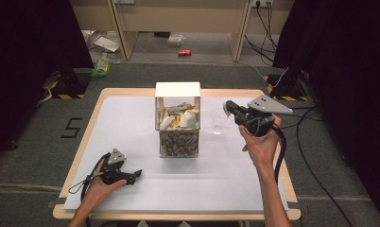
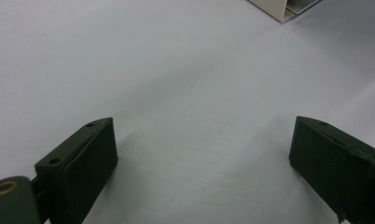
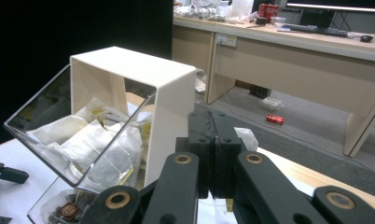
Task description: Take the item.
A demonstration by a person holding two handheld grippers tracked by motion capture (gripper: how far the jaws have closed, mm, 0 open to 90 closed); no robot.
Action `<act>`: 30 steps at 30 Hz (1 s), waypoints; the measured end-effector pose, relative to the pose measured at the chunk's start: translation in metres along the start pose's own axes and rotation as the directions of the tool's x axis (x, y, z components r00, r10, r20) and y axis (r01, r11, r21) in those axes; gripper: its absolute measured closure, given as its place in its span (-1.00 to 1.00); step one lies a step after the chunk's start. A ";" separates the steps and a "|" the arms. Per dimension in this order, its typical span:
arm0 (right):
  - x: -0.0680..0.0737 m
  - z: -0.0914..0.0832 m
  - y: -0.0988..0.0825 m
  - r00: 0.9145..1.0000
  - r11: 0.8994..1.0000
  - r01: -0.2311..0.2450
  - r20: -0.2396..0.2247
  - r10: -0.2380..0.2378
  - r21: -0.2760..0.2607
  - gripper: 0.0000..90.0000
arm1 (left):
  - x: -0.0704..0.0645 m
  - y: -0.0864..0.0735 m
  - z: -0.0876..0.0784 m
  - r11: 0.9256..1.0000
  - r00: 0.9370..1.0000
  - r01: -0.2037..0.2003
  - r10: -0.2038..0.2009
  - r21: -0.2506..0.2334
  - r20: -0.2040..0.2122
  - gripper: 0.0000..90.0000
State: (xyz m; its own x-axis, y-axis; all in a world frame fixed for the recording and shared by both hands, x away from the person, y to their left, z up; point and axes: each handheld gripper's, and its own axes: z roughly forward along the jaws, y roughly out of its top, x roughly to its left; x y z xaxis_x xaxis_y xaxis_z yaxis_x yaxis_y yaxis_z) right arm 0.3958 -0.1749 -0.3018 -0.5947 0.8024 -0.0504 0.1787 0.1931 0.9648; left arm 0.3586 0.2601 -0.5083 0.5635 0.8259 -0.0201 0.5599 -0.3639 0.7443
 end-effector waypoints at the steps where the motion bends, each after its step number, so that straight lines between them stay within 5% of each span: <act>1: -0.001 0.002 -0.001 1.000 1.000 -0.003 0.003 0.003 0.002 0.99 | 0.000 0.000 0.000 1.000 1.000 0.000 0.000 -0.001 0.000 -0.85; 30: -0.020 0.050 -0.020 0.998 0.998 -0.029 0.051 0.026 0.064 0.99 | 0.000 0.000 0.000 1.000 1.000 0.001 -0.001 -0.001 0.001 -0.85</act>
State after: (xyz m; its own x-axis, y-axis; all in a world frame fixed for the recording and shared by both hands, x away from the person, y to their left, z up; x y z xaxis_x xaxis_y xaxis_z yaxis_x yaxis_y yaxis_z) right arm 0.4437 -0.1663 -0.3332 -0.5494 0.8347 -0.0384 0.2454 0.2052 0.9475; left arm 0.3587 0.2601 -0.5084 0.5637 0.8257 -0.0215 0.5597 -0.3626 0.7452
